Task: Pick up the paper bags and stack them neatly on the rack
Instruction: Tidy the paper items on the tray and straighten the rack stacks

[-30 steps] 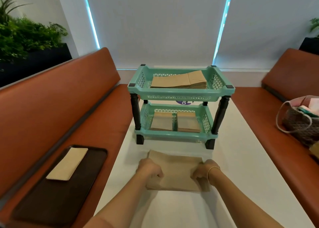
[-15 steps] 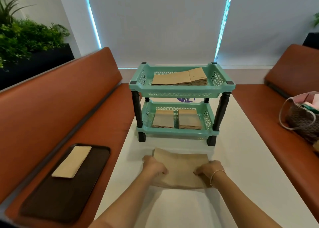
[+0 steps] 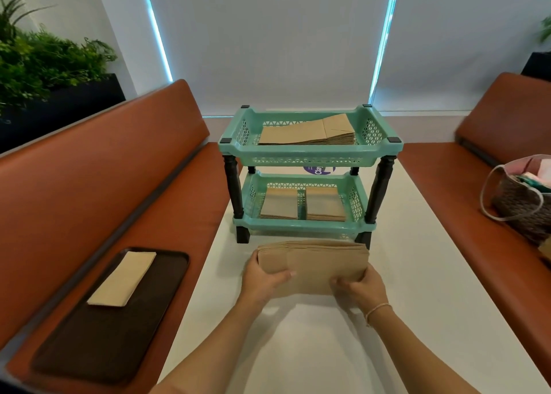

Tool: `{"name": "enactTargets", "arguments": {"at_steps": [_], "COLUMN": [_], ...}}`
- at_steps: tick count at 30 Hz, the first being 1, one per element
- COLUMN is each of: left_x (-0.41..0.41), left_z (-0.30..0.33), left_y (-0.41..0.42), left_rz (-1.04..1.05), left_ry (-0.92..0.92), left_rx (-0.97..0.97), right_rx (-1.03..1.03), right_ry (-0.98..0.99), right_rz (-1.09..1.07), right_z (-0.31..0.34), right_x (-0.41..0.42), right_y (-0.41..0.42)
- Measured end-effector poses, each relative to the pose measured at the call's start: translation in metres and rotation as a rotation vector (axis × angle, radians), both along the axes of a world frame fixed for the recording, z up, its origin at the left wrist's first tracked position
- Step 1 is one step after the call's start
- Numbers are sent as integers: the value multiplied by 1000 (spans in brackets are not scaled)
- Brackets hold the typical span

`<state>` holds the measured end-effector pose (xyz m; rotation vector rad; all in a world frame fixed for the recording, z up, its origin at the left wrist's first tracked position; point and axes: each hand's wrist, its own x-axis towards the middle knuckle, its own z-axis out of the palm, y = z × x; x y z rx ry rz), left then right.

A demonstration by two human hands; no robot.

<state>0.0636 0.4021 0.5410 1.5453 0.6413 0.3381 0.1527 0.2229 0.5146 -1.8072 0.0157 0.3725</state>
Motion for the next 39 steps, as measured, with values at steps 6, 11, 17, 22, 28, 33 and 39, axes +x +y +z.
{"name": "enactTargets", "arguments": {"at_steps": [6, 11, 17, 22, 28, 33, 39], "left_x": [4, -1, 18, 32, 29, 27, 15], "left_z": [10, 12, 65, 62, 36, 18, 11], "left_y": [7, 22, 33, 24, 2, -7, 39], "left_rz": [-18, -41, -415, -464, -156, -33, 6], "left_ry": [-61, 20, 200, 204, -100, -233, -242], "left_rx": [-49, 126, 758, 651, -318, -632, -452], "right_rx": [20, -177, -136, 153, 34, 128, 411], "right_ry": [-86, -121, -216, -268, -8, 22, -37], "right_rz": [12, 106, 199, 115, 459, 373, 191], "right_z": [10, 4, 25, 57, 32, 25, 41], "right_x": [9, 4, 30, 38, 23, 19, 38], "right_y": [1, -7, -7, 4, 0, 3, -15]}}
